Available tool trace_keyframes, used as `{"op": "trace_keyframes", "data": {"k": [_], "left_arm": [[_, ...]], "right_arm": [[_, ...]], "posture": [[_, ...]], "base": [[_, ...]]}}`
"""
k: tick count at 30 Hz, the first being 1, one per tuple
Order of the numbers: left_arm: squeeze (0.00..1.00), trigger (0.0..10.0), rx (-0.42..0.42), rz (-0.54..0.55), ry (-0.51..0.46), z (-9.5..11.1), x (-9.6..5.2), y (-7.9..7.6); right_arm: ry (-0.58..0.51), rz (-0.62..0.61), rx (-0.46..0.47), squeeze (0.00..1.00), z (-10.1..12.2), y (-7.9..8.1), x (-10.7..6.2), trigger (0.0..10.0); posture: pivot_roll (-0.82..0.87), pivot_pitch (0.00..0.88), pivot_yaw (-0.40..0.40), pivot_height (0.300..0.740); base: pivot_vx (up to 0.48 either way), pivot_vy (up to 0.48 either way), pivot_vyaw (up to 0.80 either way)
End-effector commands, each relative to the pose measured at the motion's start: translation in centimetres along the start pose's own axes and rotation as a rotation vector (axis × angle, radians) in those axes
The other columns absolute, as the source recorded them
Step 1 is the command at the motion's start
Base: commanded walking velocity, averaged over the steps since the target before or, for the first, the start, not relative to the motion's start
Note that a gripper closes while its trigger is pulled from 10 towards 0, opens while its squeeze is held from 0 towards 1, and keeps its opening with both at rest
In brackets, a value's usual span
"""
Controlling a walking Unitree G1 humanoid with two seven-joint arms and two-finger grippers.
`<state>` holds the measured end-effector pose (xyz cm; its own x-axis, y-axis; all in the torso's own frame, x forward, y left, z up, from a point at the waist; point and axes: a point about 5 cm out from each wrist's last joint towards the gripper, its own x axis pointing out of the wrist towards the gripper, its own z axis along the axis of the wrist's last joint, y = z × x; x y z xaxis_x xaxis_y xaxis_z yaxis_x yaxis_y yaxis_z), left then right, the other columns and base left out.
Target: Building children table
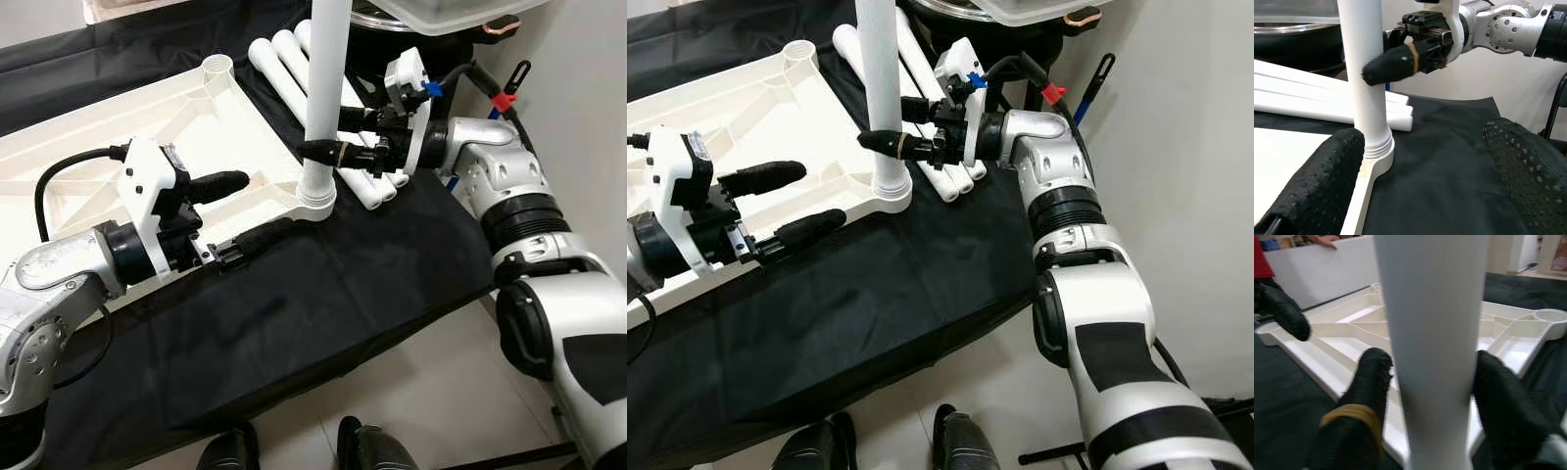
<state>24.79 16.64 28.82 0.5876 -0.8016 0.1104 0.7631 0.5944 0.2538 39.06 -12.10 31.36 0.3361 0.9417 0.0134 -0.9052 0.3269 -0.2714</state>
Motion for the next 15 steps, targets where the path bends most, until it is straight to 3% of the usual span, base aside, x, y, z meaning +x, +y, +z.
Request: {"op": "trace_keyframes", "data": {"k": [1, 9, 15], "left_arm": [[0.00, 10.0, 0.019, 0.001, 0.001, 0.2, -0.3, -0.2], [0.00, 10.0, 0.020, 0.006, -0.004, 0.3, -0.4, -0.2], [0.00, 10.0, 0.018, 0.013, -0.012, 0.3, -0.4, -0.1]], "right_arm": [[0.013, -0.023, -0.042, 0.00, -0.1, 0.1, 0.7, 0.0], [0.033, -0.126, -0.120, 0.00, -0.7, 0.0, 1.2, 0.0], [0.068, -0.279, -0.217, 0.00, -0.9, 0.2, 2.1, 0.0]], "posture": [[0.07, 0.299, -0.048, 0.740], [0.07, 0.297, -0.054, 0.740], [0.06, 0.290, -0.060, 0.740]], "base": [[0.000, 0.000, 0.00], [0.000, 0.000, 0.00], [0.000, 0.000, 0.00]]}}
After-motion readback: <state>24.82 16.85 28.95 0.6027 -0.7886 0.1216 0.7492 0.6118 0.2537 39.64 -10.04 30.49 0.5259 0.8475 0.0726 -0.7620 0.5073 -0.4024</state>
